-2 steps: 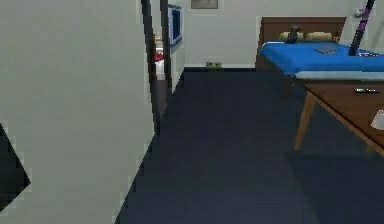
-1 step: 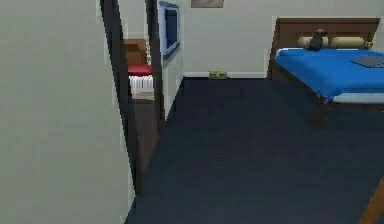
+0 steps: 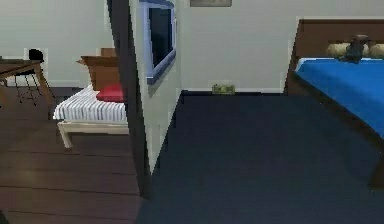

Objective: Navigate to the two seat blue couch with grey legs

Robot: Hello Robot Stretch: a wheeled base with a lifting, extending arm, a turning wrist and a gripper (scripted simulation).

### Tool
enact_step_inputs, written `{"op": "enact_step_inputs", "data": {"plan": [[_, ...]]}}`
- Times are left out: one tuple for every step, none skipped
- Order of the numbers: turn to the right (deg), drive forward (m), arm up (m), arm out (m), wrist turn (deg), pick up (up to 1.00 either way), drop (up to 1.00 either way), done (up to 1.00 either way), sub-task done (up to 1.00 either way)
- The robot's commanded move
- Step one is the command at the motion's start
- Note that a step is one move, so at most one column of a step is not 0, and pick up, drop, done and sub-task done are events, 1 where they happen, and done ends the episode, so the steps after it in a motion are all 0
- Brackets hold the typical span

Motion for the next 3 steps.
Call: {"op": "enact_step_inputs", "data": {"plan": [[3.0,0.00,0.00,0.00,0.0,0.00,0.00,0.00,0.00],[0.0,0.55,0.00,0.00,0.0,0.00,0.00,0.00,0.00],[-45.0,0.00,0.00,0.00,0.0,0.00,0.00,0.00,0.00]]}}
